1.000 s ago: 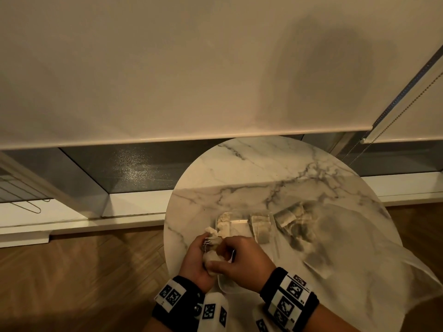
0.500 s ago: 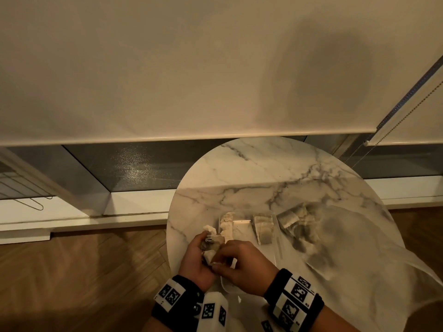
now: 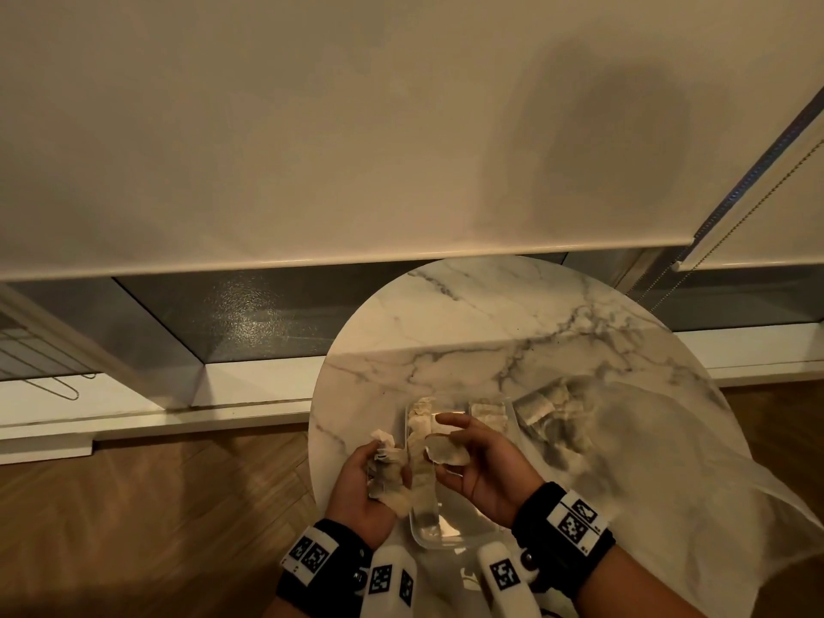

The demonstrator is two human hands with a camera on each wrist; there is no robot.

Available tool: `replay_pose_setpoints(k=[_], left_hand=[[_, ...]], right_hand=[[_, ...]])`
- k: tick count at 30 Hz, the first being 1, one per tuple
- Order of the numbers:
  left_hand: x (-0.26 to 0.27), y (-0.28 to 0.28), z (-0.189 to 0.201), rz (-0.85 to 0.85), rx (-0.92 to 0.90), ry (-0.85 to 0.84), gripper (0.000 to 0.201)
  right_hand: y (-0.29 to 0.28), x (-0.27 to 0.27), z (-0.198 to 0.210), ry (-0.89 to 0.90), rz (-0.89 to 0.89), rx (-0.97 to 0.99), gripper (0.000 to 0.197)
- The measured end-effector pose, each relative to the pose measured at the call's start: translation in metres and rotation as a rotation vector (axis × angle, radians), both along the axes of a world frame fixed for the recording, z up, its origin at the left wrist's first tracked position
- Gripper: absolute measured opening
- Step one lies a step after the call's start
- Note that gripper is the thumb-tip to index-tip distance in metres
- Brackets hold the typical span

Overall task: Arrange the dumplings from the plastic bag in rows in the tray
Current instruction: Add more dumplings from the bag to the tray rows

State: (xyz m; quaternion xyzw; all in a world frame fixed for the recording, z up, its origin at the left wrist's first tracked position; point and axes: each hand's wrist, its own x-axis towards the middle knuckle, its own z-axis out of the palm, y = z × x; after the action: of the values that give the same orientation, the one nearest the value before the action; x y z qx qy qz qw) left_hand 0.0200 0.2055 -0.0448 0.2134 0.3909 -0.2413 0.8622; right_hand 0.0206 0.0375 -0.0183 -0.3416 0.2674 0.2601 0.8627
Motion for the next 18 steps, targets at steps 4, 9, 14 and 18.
replay_pose_setpoints(k=[4, 9, 14, 18], left_hand=[[0.000, 0.001, -0.001, 0.020, 0.011, 0.033, 0.022], [0.000, 0.003, -0.006, 0.037, 0.006, 0.041, 0.018], [-0.001, 0.002, -0.004, 0.058, -0.055, 0.026, 0.022], [0.000, 0.001, -0.008, 0.060, -0.068, 0.029, 0.015]], right_hand=[[-0.002, 0.004, -0.005, 0.005, -0.015, 0.045, 0.026], [-0.003, 0.006, -0.013, -0.053, 0.019, -0.062, 0.041], [-0.003, 0.008, -0.015, -0.066, 0.033, -0.120, 0.031], [-0.002, 0.010, -0.016, -0.030, 0.010, -0.143, 0.020]])
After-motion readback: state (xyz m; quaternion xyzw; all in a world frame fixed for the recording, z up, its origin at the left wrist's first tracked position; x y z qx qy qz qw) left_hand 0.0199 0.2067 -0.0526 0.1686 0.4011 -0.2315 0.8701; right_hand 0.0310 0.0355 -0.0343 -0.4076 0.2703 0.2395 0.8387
